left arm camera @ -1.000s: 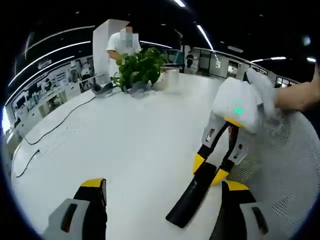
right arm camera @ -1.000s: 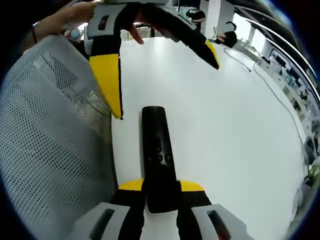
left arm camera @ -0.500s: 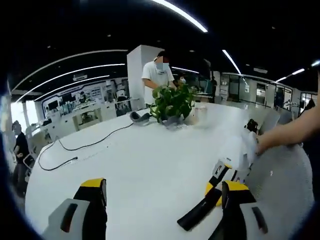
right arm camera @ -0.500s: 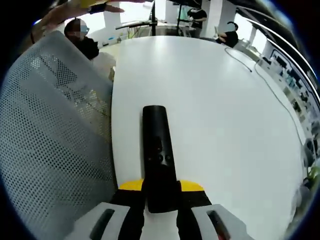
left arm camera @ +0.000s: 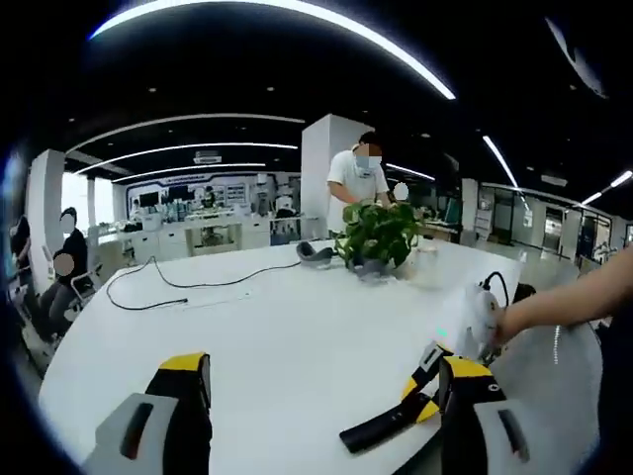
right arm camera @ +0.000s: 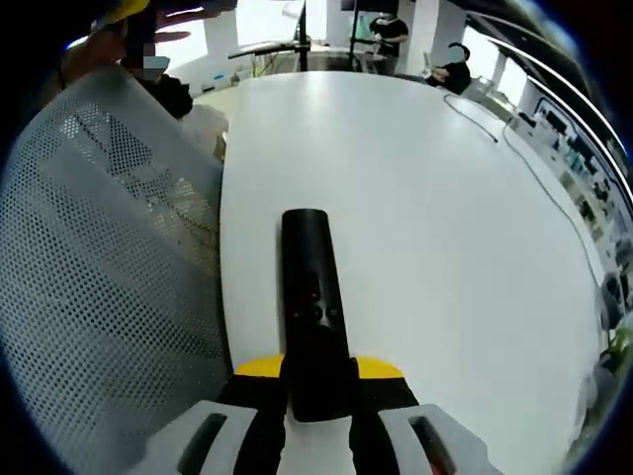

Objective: Press the specified remote control buttons in sequence, fully releasing each button before pressing the next.

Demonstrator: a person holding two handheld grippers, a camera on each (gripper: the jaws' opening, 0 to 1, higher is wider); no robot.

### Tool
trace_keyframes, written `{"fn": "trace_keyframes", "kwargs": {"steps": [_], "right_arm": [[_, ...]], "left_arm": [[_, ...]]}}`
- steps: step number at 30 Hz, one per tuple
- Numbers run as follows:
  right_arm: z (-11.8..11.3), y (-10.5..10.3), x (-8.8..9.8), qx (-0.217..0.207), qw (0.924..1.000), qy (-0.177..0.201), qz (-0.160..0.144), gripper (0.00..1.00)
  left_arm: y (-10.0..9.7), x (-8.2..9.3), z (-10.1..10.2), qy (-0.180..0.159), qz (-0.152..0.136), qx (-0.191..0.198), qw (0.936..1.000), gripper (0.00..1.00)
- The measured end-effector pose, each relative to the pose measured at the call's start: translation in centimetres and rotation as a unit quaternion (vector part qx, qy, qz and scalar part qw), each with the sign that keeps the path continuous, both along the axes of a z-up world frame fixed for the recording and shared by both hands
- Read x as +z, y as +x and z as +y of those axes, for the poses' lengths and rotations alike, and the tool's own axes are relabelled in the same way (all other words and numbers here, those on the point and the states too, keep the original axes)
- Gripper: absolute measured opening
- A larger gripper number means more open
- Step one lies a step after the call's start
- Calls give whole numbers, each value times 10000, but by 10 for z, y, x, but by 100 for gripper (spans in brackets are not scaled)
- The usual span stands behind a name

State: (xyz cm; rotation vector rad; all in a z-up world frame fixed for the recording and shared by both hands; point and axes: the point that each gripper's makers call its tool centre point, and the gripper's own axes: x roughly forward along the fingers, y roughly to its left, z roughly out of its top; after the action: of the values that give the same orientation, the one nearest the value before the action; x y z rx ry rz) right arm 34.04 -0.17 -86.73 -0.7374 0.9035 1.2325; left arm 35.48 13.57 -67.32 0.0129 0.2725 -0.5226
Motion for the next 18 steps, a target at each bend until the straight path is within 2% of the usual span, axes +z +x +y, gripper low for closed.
{"fn": "trace_keyframes", "kwargs": {"steps": [3, 6, 11, 15, 17, 18], "right_arm": [[0, 0, 0, -25, 10000, 18, 4, 21], [0, 0, 0, -32, 10000, 30, -9, 21], [0, 0, 0, -65, 10000, 65, -19, 21], [0, 0, 0, -115, 9999, 40, -29, 21], [1, -2, 0, -70, 9999, -97, -59, 21], [2, -4, 0, 84, 9997, -224, -82, 21]], "left_arm": [[5, 2, 5, 326, -235, 100, 9991, 100], [8, 8, 8, 221, -421, 195, 9987, 100], [9, 8, 16, 262, -485, 350, 9979, 100], [10, 14, 23, 164, -671, 481, 9965, 100], [11, 13, 25, 71, -609, 502, 9969, 100], [11, 13, 26, 82, -609, 531, 9967, 100]]}}
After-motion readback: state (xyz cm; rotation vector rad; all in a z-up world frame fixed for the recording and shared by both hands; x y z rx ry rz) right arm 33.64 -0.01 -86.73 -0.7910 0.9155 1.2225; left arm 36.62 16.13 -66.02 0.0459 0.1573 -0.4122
